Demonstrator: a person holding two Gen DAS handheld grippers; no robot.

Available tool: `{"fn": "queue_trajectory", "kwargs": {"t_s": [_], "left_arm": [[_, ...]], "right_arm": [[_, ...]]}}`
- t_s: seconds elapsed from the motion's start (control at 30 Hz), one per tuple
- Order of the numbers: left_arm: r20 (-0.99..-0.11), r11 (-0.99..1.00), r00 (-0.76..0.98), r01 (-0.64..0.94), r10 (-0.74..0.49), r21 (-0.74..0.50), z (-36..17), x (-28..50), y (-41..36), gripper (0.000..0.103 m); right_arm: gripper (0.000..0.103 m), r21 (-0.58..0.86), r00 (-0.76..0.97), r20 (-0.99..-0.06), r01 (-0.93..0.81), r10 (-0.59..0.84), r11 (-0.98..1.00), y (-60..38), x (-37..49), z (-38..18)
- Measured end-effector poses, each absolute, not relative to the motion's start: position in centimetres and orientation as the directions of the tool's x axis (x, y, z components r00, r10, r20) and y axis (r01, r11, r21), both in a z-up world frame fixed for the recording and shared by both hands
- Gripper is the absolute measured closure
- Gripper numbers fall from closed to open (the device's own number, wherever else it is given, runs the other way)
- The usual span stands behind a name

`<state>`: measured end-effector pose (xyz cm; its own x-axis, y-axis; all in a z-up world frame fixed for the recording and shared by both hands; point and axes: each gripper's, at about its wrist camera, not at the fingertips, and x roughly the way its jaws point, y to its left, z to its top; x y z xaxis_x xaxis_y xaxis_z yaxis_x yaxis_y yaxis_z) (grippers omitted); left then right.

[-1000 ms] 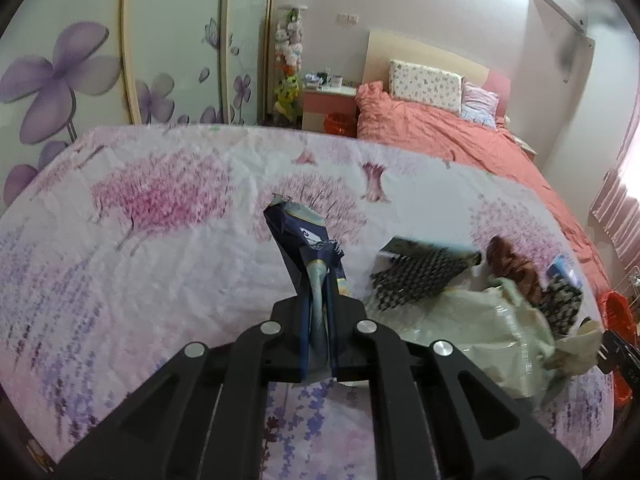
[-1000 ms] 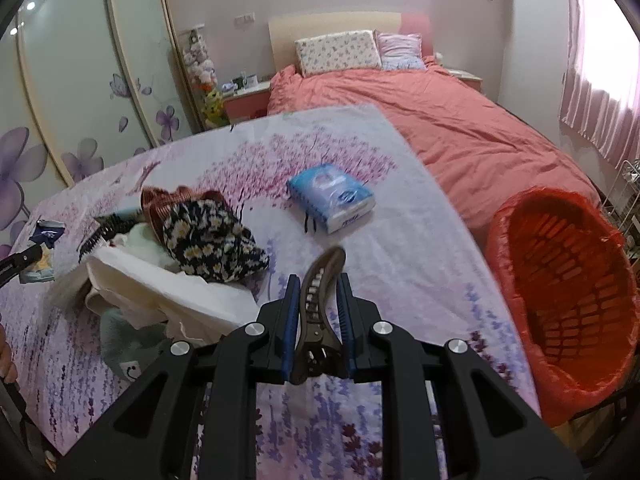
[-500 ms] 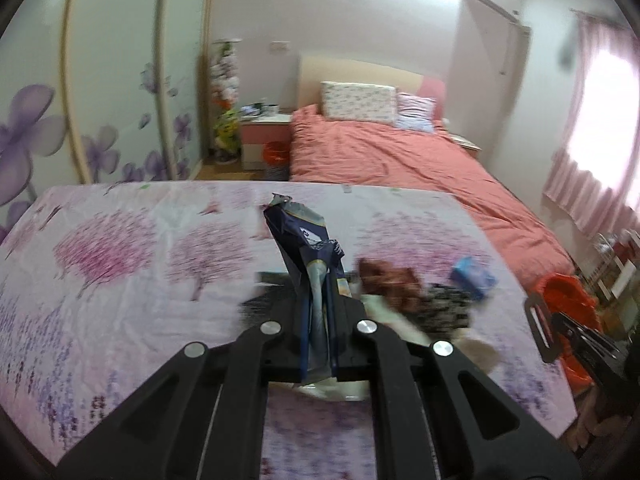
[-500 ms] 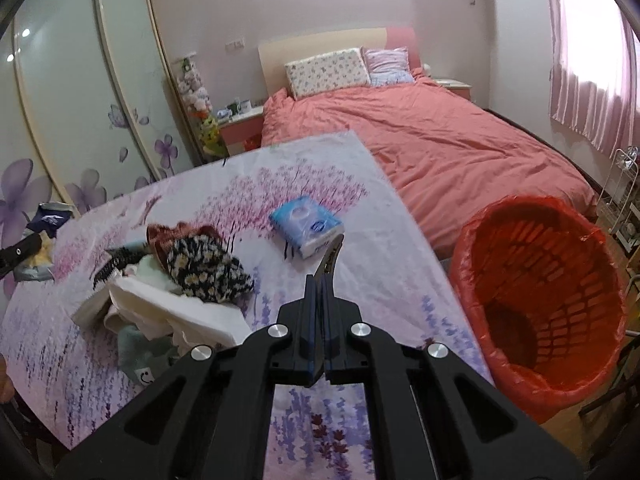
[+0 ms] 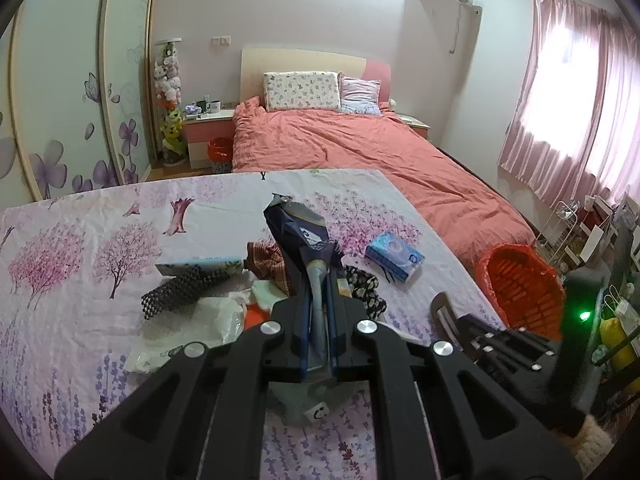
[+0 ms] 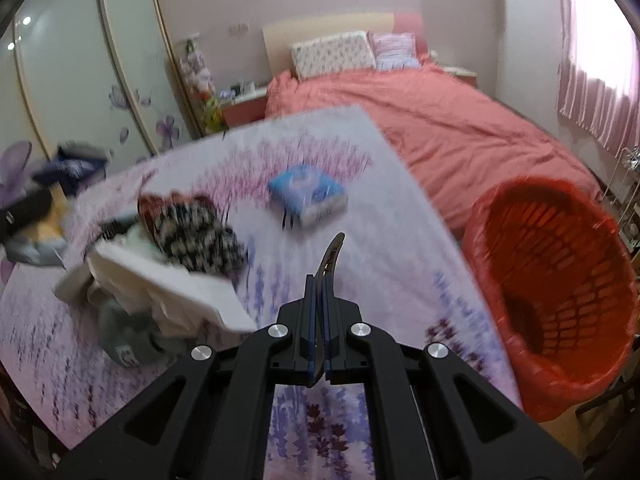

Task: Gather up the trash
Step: 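Lift the held tube and hair clip and carry both toward the orange basket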

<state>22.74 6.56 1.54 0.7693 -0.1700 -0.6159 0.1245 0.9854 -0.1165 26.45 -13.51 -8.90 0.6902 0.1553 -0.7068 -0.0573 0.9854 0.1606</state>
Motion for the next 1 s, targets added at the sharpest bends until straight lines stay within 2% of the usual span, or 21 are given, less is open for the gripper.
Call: {"fn": "queue_trajectory", "kwargs": {"t_s": [0.33, 0.53, 0.6, 0.63, 0.73, 0.9, 1.0], "left_arm": [[-0.622, 0.987, 0.766, 0.112, -0.161, -0.118, 1.2, 23.1, 7.8, 0.094], [-0.625, 0.986, 0.763, 0.114, -0.163, -0.119, 1.0, 23.0, 8.0, 0.094], [-0.625, 0.987, 0.763, 0.113, -0.162, -0.119, 0.9, 23.0, 8.0, 0.094], [-0.626, 0.987, 0.763, 0.112, -0.161, -0.118, 0.8, 23.1, 8.1, 0.094], [-0.632, 0.987, 0.758, 0.108, -0.159, -0.119, 0.5, 23.3, 8.1, 0.094], [-0.637, 0.987, 0.754, 0.111, -0.160, -0.116, 0.3, 23.3, 8.1, 0.094], [-0.638, 0.987, 0.752, 0.111, -0.162, -0.119, 0.1, 23.4, 8.1, 0.094]], "right_arm": [[0.095, 0.117, 0.695, -0.707, -0.067, 0.131, 0.991, -12.4, 26.4, -9.2], [0.080, 0.143, 0.699, -0.699, -0.076, 0.155, 0.987, -12.6, 25.9, -9.2], [0.064, 0.133, 0.714, -0.684, -0.076, 0.147, 0.988, -12.5, 25.5, -9.0], [0.062, 0.119, 0.725, -0.675, -0.073, 0.134, 0.990, -12.5, 25.4, -8.9], [0.062, 0.099, 0.732, -0.677, -0.023, 0.084, 0.995, -13.0, 25.7, -9.1], [0.062, 0.166, 0.694, -0.711, 0.011, 0.112, 0.986, -14.7, 26.3, -10.0], [0.062, 0.155, 0.682, -0.721, -0.018, 0.126, 0.988, -14.0, 26.2, -10.2]]}}
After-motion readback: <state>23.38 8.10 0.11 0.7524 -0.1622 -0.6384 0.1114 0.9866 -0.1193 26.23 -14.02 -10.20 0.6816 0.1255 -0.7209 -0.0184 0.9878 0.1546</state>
